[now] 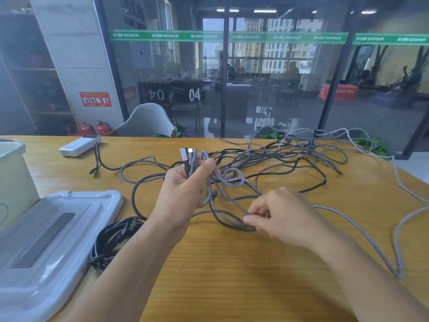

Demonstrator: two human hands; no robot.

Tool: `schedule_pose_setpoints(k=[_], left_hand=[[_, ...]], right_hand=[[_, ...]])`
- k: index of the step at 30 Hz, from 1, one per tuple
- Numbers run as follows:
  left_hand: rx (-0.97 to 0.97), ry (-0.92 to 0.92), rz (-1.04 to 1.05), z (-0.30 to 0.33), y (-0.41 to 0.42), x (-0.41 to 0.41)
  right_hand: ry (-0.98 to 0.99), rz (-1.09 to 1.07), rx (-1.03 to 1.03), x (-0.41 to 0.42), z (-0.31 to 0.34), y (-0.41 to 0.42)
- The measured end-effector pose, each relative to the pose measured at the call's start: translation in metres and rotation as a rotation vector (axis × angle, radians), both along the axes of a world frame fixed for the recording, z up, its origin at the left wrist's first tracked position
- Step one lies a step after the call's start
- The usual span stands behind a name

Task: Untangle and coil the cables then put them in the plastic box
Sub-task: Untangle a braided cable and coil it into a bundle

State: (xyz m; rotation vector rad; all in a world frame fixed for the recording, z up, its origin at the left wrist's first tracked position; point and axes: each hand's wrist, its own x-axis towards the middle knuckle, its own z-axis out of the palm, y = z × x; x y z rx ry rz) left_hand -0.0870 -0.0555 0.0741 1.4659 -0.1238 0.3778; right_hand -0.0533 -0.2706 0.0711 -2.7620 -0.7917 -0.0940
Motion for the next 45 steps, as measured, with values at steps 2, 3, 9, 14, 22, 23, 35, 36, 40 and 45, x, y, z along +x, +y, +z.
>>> schedule_pose_setpoints(k=[2,3,9,14,22,23,35,36,40,45], left_hand=[[-0.024,0.002,0.013,0.001,0.002,0.001],[-0.033,0.004,0.020,0.002,0.003,0.001],[-0.051,0.027,0.084,0.003,0.011,0.004],[0.085,0.028,0.052,0.001,0.011,0.003],[0.311,0.009,-0.105,-0.002,0.001,-0.002],[0.308,0.007,-0.105,-0.002,0.001,-0.002],[0.118,0.067,0.028,-0.001,0.011,0.004],[0.071,0.065,0.000,0.000,0.013,0.004],[0.022,0.055,-0.113,0.003,0.007,0.001],[0.058,0.025,-0.193,0.002,-0.005,-0.004]], right_hand=[[-0.014,-0.069,0.097,0.008,0.000,-0.007],[-0.027,-0.093,0.184,0.012,-0.001,-0.011],[0.230,-0.030,0.936,0.027,0.004,-0.028],[0.656,0.189,0.882,0.022,0.007,-0.028],[0.842,0.269,1.120,0.013,0.002,-0.004],[0.849,0.267,1.164,0.013,0.002,-0.002],[0.775,0.562,0.538,0.000,0.025,-0.038],[0.796,0.577,0.461,-0.003,0.024,-0.033],[0.795,0.593,0.332,-0.016,0.015,-0.006],[0.733,0.579,0.232,-0.020,0.006,0.008]])
